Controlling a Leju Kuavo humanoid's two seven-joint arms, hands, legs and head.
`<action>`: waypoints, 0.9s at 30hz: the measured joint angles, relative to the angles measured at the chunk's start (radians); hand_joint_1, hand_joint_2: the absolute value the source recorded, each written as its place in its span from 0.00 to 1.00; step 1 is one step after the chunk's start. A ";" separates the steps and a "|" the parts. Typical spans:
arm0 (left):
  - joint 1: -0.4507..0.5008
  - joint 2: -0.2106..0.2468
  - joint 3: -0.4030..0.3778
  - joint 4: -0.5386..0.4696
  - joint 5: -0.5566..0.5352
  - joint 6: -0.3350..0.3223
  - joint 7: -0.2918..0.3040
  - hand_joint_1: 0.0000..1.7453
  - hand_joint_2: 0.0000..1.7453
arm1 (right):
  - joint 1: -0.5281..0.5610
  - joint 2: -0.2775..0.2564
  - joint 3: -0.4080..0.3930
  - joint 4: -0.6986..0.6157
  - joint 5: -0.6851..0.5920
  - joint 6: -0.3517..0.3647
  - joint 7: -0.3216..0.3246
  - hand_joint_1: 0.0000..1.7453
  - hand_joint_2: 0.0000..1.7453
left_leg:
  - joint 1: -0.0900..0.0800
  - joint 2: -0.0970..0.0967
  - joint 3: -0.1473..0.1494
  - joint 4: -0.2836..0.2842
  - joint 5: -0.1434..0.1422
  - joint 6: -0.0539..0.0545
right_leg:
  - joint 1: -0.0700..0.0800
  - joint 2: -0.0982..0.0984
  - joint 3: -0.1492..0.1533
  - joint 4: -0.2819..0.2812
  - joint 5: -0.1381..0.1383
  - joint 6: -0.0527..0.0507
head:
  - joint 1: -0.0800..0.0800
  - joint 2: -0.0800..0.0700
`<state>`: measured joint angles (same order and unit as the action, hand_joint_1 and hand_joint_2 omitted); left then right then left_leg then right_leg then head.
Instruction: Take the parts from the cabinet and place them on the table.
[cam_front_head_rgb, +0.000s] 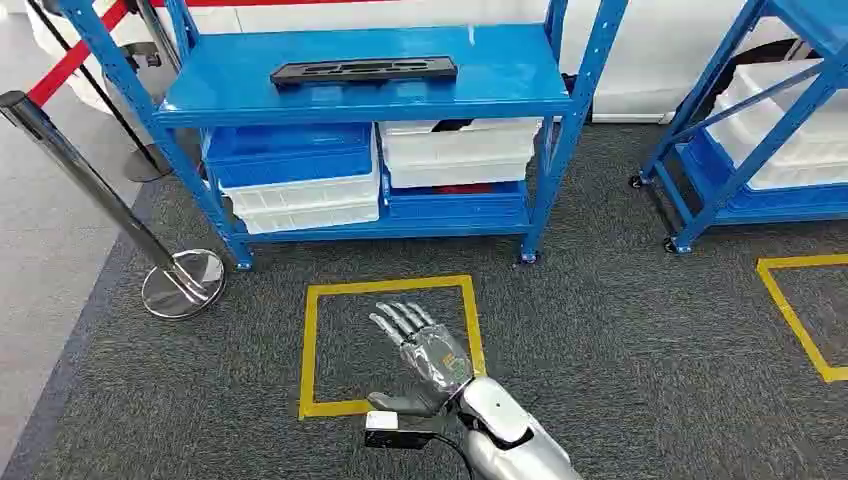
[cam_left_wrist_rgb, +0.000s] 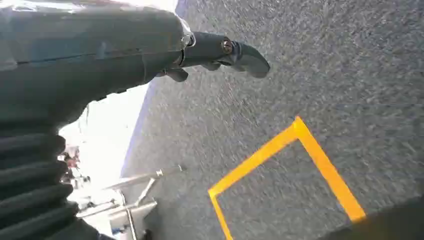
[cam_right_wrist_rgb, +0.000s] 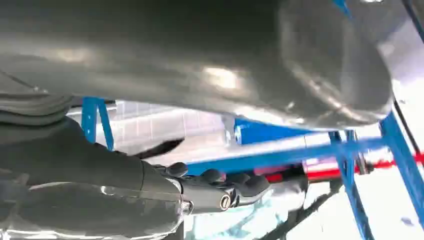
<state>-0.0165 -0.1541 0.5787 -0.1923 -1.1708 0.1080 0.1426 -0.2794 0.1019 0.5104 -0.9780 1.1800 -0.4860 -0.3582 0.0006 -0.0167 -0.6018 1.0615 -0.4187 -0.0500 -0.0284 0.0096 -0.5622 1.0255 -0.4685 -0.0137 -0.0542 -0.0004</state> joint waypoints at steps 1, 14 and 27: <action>0.001 -0.001 0.000 0.002 -0.001 0.000 0.002 0.00 0.00 | 0.006 -0.005 0.000 -0.021 -0.004 0.001 -0.003 0.00 0.00 | -0.003 0.001 0.022 -0.036 -0.018 -0.001 | 0.006 0.003 -0.003 0.007 -0.006 0.009 | 0.000 0.000; 0.002 -0.008 0.001 0.005 -0.016 0.015 0.004 0.00 0.00 | 0.076 -0.039 -0.003 -0.216 0.042 0.000 0.034 0.00 0.00 | -0.022 -0.009 0.047 -0.048 -0.043 0.089 | 0.026 -0.003 -0.124 0.163 -0.004 0.006 | 0.000 0.000; -0.006 -0.006 0.012 0.005 -0.014 0.021 -0.014 0.00 0.00 | 0.127 -0.057 -0.002 -0.335 0.024 0.021 0.031 0.00 0.00 | -0.022 -0.009 -0.113 0.258 -0.147 0.027 | 0.018 -0.010 0.016 -0.019 -0.001 -0.025 | 0.000 0.000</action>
<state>-0.0224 -0.1602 0.5905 -0.1869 -1.1845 0.1286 0.1286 -0.1528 0.0450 0.5089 -1.3134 1.2043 -0.4650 -0.3277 -0.0215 -0.0255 -0.7148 1.3191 -0.5655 -0.0229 -0.0103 -0.0008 -0.5464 1.0065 -0.4690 -0.0392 -0.0545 -0.0004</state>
